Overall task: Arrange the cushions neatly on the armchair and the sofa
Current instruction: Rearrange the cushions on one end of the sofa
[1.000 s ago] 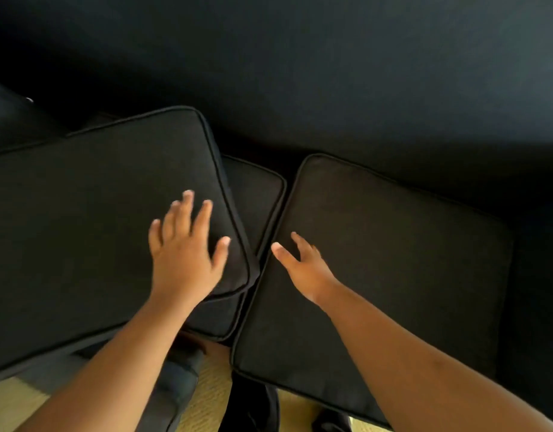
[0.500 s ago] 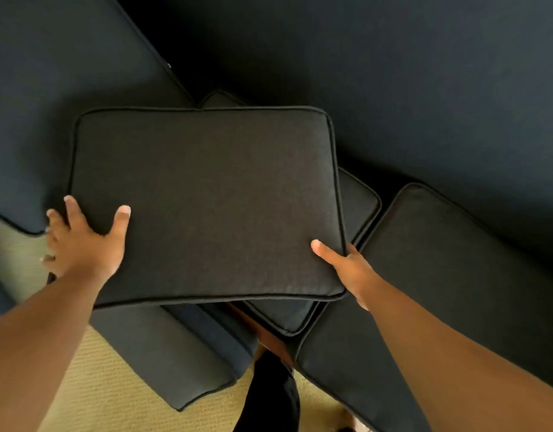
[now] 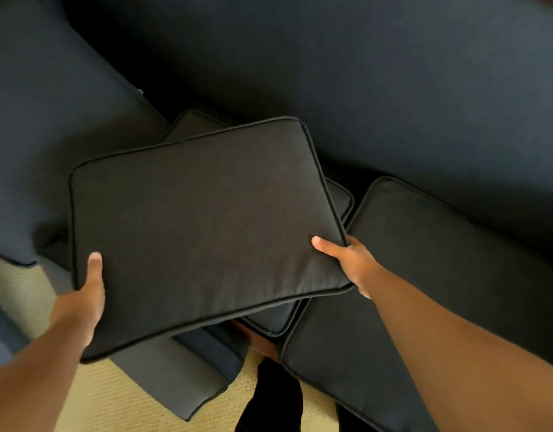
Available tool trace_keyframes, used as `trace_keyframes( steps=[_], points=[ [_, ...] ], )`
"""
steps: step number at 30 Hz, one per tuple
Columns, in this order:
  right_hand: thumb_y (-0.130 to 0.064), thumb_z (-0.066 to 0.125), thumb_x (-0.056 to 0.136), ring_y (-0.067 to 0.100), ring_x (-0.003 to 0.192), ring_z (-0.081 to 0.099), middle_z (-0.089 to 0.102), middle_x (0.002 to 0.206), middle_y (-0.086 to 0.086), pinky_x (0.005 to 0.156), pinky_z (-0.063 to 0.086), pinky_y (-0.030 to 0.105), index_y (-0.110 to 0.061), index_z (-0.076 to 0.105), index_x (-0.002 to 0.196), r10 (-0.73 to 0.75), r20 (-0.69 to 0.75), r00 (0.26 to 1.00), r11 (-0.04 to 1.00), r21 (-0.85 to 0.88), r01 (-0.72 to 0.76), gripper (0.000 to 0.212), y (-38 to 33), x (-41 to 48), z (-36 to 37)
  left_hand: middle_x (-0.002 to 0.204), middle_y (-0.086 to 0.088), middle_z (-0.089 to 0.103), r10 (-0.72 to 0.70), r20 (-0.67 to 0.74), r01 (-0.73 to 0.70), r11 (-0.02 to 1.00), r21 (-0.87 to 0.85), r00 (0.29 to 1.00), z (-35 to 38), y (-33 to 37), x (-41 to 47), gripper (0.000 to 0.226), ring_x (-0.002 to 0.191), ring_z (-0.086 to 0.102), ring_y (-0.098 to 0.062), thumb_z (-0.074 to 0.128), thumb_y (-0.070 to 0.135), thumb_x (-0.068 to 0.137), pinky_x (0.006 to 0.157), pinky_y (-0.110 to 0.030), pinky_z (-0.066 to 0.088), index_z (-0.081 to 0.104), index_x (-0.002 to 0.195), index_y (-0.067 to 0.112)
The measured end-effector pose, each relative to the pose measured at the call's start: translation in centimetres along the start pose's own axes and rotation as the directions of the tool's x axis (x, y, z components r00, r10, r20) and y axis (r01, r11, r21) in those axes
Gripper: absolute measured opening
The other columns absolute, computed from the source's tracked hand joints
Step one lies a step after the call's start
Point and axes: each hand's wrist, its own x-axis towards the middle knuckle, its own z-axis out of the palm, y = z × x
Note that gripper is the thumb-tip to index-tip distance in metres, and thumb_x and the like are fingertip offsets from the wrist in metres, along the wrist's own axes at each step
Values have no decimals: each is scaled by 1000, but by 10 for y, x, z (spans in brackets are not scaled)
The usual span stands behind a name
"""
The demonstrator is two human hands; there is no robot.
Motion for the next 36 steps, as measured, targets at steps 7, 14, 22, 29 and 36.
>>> trace_keyframes(
  steps=[7,14,22,29,36],
  points=[
    [-66,94,38,21,101,72,76,111,-2,98,55,45,-21,64,125,92,-141,986,983,171,-67,103,82,-53,-124,148,-25,46,181,68,-190,967,172,981,69,5,-114,115,134,44,-46,28,92,80,111,-54,34,45,144,-2],
    [-67,95,22,20,95,75,78,105,-2,89,56,38,-21,70,115,268,-305,914,824,564,-54,107,212,-134,-180,146,-13,51,434,275,-507,802,315,858,147,66,-217,115,130,49,-41,30,97,72,105,-53,44,42,149,12],
    [-58,88,56,25,103,71,74,115,2,96,54,44,-19,64,126,299,-427,853,769,638,50,83,274,-179,-245,131,-7,57,467,453,-626,713,314,759,207,51,-285,111,123,53,-38,36,98,69,96,-46,46,51,139,13],
    [-49,87,71,20,96,72,75,107,-1,87,56,36,-17,66,120,335,-449,828,764,643,40,62,284,-186,-230,147,7,51,56,582,-223,950,218,811,158,16,-263,109,131,51,-29,58,98,52,101,-54,42,46,144,40],
    [-55,88,66,26,95,72,75,107,8,90,56,40,-14,67,108,427,-374,823,756,647,-98,63,250,-249,-231,147,6,48,76,620,-242,952,188,781,99,27,-282,110,121,53,-34,66,96,45,75,-46,51,50,138,39]
  ],
)
